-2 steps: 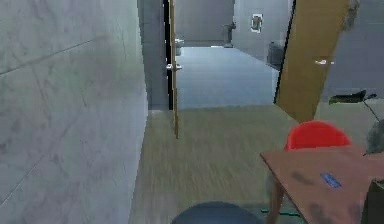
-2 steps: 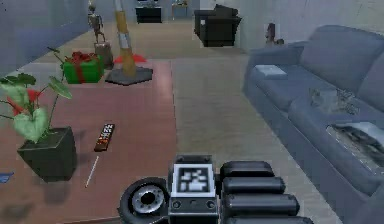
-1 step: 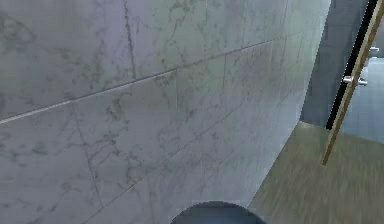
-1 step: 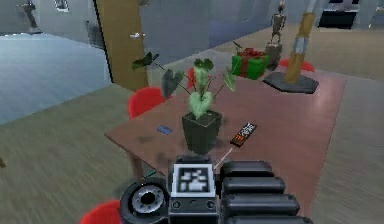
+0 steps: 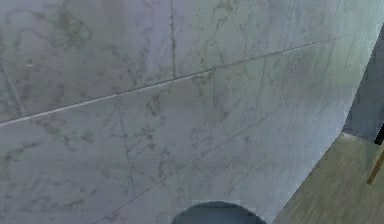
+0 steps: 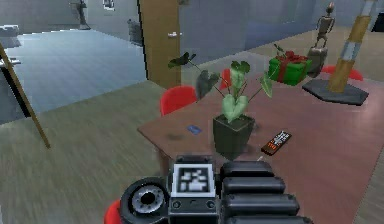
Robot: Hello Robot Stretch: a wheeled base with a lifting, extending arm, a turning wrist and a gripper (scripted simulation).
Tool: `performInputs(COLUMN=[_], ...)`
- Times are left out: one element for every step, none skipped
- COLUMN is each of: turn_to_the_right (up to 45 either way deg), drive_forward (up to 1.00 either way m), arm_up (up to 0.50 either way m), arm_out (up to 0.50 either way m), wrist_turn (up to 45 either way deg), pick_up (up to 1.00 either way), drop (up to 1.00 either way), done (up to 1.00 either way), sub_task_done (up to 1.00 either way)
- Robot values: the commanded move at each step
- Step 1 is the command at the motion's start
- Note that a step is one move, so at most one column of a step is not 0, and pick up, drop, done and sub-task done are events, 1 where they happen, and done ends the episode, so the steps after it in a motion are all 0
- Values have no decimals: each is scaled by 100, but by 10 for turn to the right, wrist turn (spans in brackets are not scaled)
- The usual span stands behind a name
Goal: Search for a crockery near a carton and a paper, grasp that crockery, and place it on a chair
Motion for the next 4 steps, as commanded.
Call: performInputs(turn_to_the_right=[0,0,0,0], drive_forward=[0,0,0,0], arm_up=[0,0,0,0], arm_out=[18,0,0,0], wrist_turn=[0,450,450,360], pick_up=[0,0,0,0], drop=[0,0,0,0], done=[0,0,0,0], sub_task_done=[0,0,0,0])
